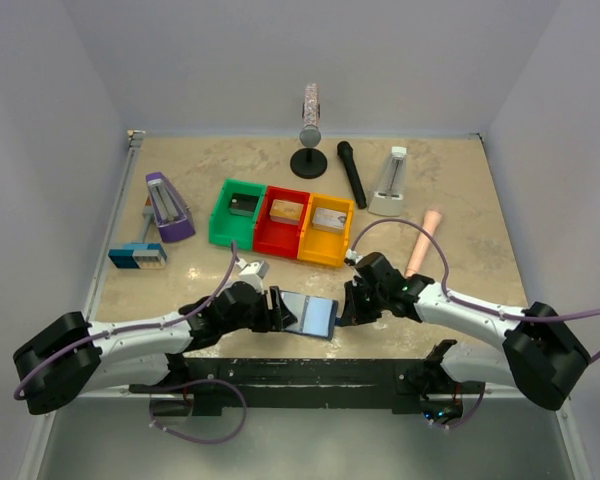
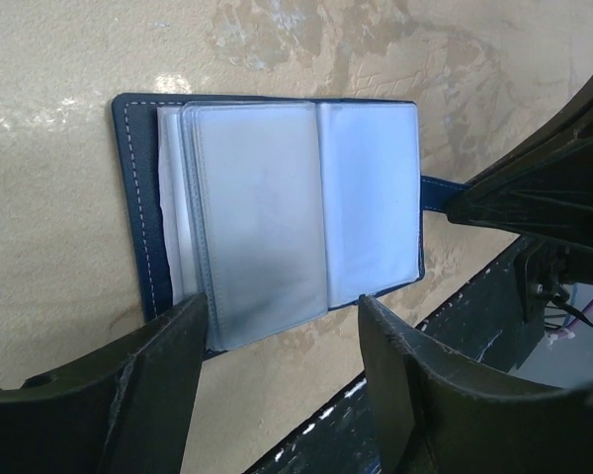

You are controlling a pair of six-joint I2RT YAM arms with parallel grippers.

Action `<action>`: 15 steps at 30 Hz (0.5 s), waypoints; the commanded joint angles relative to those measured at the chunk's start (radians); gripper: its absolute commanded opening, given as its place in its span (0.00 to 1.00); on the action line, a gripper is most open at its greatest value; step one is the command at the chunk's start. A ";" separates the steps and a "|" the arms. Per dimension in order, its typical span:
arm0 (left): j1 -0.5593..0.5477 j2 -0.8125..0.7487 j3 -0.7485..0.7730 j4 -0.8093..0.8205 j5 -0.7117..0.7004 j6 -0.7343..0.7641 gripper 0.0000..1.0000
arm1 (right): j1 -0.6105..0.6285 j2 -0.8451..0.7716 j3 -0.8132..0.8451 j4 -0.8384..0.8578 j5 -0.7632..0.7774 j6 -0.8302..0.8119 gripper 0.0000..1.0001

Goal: Take the credit cards out of the card holder
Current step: Remove the credit card from the card holder.

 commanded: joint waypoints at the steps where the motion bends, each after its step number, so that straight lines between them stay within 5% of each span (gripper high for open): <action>1: -0.013 0.021 0.036 0.095 0.034 0.021 0.66 | 0.003 0.005 0.039 0.025 -0.027 -0.013 0.00; 15: -0.043 0.102 0.105 0.138 0.104 0.045 0.65 | 0.003 0.002 0.046 0.017 -0.027 -0.015 0.00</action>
